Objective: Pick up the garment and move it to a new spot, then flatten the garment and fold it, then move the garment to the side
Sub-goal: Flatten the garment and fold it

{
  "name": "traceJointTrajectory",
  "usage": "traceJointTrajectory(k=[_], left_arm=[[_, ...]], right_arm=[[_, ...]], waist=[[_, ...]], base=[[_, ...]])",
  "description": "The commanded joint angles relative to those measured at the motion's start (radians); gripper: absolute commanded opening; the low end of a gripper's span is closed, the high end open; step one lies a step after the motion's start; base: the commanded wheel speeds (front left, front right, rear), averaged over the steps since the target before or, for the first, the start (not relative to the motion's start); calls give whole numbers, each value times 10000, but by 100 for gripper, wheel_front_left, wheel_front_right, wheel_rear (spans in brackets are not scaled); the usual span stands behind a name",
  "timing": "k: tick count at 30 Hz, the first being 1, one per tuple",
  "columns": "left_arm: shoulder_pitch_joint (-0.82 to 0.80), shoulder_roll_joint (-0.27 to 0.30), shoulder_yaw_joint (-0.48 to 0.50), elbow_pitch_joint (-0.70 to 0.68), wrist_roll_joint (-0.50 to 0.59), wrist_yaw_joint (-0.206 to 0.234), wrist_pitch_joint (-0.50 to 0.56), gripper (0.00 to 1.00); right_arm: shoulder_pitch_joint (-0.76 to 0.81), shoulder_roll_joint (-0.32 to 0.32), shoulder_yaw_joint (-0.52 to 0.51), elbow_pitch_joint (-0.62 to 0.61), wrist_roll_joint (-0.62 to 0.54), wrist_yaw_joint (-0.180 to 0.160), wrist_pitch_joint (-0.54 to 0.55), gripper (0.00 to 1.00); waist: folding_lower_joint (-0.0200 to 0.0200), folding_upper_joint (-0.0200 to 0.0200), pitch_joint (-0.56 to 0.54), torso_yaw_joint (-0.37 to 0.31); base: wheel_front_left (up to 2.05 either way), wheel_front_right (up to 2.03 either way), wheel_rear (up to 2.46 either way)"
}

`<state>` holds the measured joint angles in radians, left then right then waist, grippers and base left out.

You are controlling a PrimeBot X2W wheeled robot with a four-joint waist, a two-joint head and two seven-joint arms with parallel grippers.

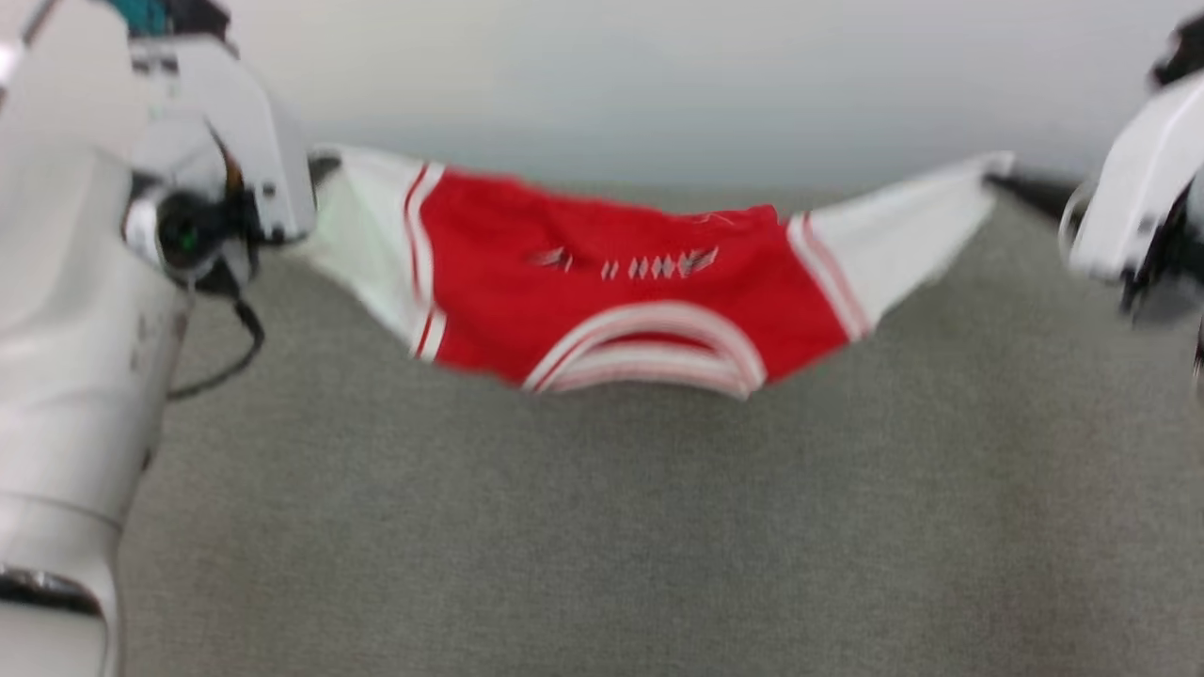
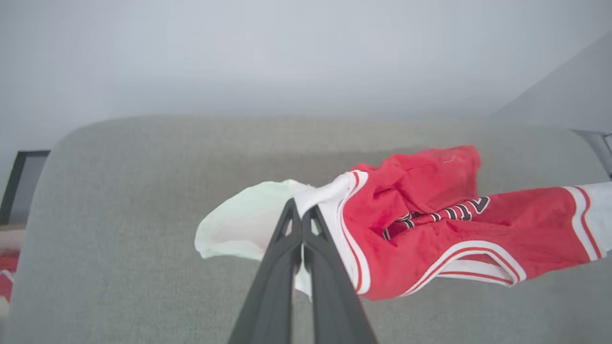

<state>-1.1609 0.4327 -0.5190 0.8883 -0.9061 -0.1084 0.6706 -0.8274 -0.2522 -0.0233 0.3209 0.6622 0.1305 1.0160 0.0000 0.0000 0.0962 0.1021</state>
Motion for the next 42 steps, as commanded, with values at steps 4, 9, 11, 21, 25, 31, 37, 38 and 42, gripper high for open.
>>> traceJointTrajectory(k=[4, 9, 11, 21, 25, 31, 37, 38, 42], left_arm=[[-951, 107, 70, 13, 228, 169, -247, 0], [-1763, 9, 237, 209, 170, 151, -584, 0], [-2056, 39, 212, 225, 235, 89, -640, 0], [-2589, 159, 20, 322, 380, -46, -675, 0], [-2908, 322, -61, 224, 581, -70, -997, 0], [-3799, 49, -68, 100, 1054, 9, -2618, 0], [-5438, -348, 410, 389, 1377, 8, -5475, 0], [-5648, -408, 514, 478, 1361, -12, -5936, 0], [-5858, -565, 611, 846, 1250, -90, -6725, 0]], right_arm=[[-1584, 393, -682, 1193, -242, 3, -1386, 0], [-2923, 450, -720, 2358, -597, 3, -2583, 0], [-3290, 386, -494, 2636, -598, 3, -2717, 0], [-3961, -32, -36, 3077, -221, 3, -2926, 0], [-4527, -37, 226, 3161, -433, 3, -3280, 0], [-5955, -181, 1153, 3511, -1757, 3, -5234, 0], [-7932, -422, 1863, 4210, -3473, -2, -9106, 0], [-8195, -447, 1929, 4403, -3670, -2, -9663, 0], [-8790, -605, 2315, 5007, -4147, 0, -10602, 0]], waist=[[0, 0, -1074, 263], [0, 0, -1389, 366], [0, 0, -1486, 405], [0, 0, -1171, 572], [0, 0, -106, 488], [0, 0, 2196, 412], [0, 0, 4119, 525], [0, 0, 4348, 573], [0, 0, 4903, 738]], base=[[0, 0, 0], [0, 0, 0], [0, 0, 0], [0, 0, 0], [0, 0, 0], [0, 0, 0], [0, 0, 0], [0, 0, 0], [0, 0, 0]])
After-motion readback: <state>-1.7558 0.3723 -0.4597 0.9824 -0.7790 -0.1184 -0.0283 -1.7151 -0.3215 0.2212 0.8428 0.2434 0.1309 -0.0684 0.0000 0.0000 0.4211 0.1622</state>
